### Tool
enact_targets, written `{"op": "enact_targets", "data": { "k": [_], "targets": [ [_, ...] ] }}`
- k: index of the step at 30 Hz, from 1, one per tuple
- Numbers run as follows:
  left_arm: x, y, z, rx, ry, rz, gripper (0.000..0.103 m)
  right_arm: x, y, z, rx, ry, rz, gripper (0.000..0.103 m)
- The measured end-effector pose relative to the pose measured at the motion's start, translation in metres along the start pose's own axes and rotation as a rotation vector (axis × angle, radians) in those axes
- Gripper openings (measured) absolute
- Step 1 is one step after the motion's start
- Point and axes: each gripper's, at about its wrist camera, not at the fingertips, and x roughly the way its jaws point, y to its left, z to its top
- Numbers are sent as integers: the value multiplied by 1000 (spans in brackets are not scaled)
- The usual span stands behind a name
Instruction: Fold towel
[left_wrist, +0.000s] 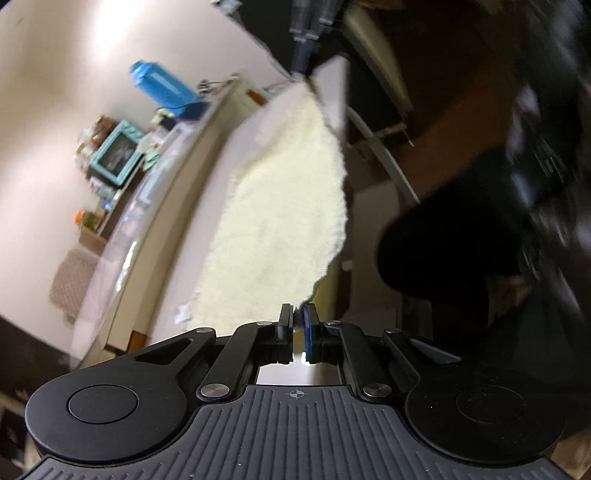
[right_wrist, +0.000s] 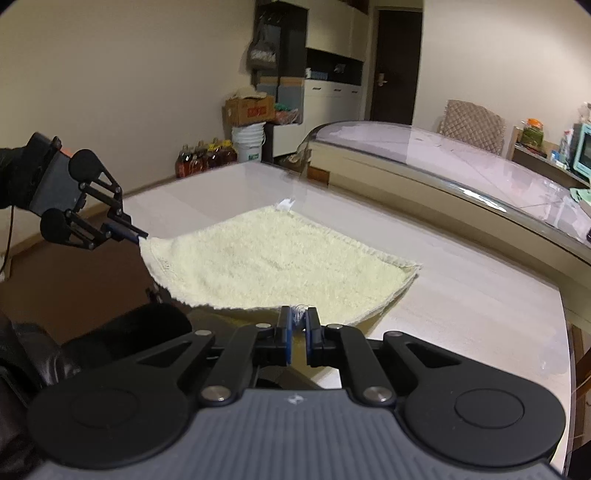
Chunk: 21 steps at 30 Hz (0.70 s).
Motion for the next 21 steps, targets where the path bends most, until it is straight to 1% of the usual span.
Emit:
{"op": "enact_targets", "data": {
  "k": [3, 7, 9, 12, 15, 21],
  "targets": [
    [5, 21, 6, -59, 1, -10, 5, 0, -14, 2, 48, -12, 3, 8],
    [30, 64, 17, -172, 57, -25, 5, 9, -42, 8, 140, -22, 30, 7],
    [37, 75, 18, -201, 73, -34, 5, 17, -59, 13, 185, -22, 42, 7],
    [58, 104, 18, -271, 102, -59, 5, 33, -81, 20, 231, -6, 57, 7],
    [70, 122, 16, -299, 122, -68, 5, 56, -109, 28, 275, 15, 74, 7],
    [96, 159, 9, -354, 153, -97, 5, 87, -143, 45, 303, 58, 92, 7]
  ]
}}
